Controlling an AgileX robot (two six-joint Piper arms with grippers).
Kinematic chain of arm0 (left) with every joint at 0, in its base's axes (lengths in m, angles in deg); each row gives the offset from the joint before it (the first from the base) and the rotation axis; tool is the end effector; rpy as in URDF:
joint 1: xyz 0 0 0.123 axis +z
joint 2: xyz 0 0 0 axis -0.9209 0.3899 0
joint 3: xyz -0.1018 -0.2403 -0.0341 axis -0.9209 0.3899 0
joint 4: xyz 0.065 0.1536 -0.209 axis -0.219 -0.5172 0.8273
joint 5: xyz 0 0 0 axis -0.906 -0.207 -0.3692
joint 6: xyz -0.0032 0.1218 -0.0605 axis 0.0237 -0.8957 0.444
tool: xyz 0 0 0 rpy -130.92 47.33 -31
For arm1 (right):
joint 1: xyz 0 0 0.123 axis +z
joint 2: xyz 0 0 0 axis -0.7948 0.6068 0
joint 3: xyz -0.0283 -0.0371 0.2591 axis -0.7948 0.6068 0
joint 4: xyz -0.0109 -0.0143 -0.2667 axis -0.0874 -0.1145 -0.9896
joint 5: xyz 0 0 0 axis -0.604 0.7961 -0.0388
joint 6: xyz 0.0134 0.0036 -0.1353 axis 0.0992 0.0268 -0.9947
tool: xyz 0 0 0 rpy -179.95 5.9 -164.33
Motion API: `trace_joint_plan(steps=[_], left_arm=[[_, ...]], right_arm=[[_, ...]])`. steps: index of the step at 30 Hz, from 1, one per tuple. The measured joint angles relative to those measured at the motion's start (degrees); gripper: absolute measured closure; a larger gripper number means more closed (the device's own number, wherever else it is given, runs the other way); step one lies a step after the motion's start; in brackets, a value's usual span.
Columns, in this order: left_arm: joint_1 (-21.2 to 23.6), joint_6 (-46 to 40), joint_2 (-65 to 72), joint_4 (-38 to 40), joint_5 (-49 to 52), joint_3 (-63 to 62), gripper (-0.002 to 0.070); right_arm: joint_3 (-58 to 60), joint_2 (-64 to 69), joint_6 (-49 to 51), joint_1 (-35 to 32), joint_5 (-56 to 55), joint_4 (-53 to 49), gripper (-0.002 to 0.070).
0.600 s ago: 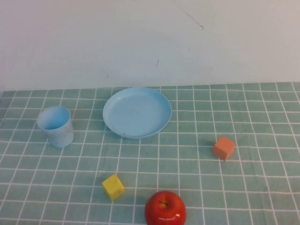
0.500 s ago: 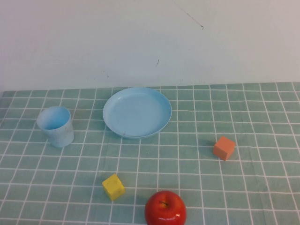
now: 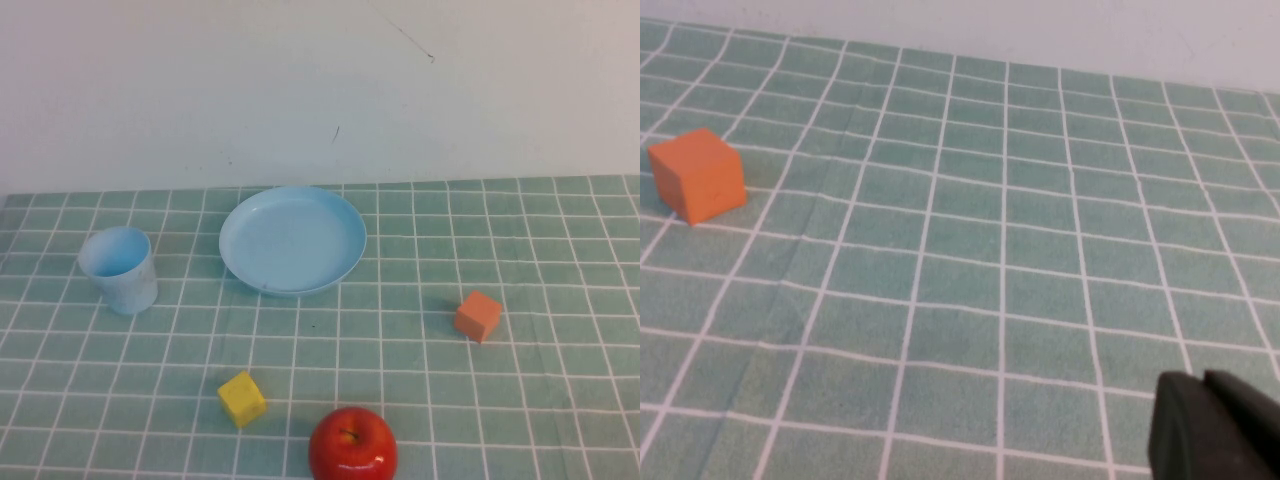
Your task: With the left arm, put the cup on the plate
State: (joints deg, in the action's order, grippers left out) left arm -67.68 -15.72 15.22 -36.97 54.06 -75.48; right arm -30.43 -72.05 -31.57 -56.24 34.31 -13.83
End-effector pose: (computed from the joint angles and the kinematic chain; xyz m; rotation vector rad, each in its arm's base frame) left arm 0.1346 -0.0047 0.1640 0.0481 1.8356 -0.0140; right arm 0.1335 -0.0069 0.1595 -0.0838 1.8617 -0.1333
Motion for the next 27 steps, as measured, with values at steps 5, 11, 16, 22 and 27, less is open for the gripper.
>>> trace_joint_plan(steps=[5,11,16,22,27], left_arm=[[0.0,0.0,0.0,0.0,-0.09,0.0,0.0678],[0.0,0.0,0.0,0.0,-0.23,0.0,0.0678],[0.0,0.0,0.0,0.25,-2.51,0.11,0.0678],[0.0,-0.11,0.0,0.6,-13.14,0.47,0.0678],[0.0,-0.27,0.0,0.29,-23.52,0.47,0.0678]], right_arm=[[0.0,0.0,0.0,0.0,0.0,0.0,0.0678],[0.0,0.0,0.0,0.0,0.0,0.0,0.0678],[0.0,0.0,0.0,0.0,0.0,0.0,0.0678],[0.0,0.0,0.0,0.0,0.0,0.0,0.0678],[0.0,0.0,0.0,0.0,0.0,0.0,0.0678]])
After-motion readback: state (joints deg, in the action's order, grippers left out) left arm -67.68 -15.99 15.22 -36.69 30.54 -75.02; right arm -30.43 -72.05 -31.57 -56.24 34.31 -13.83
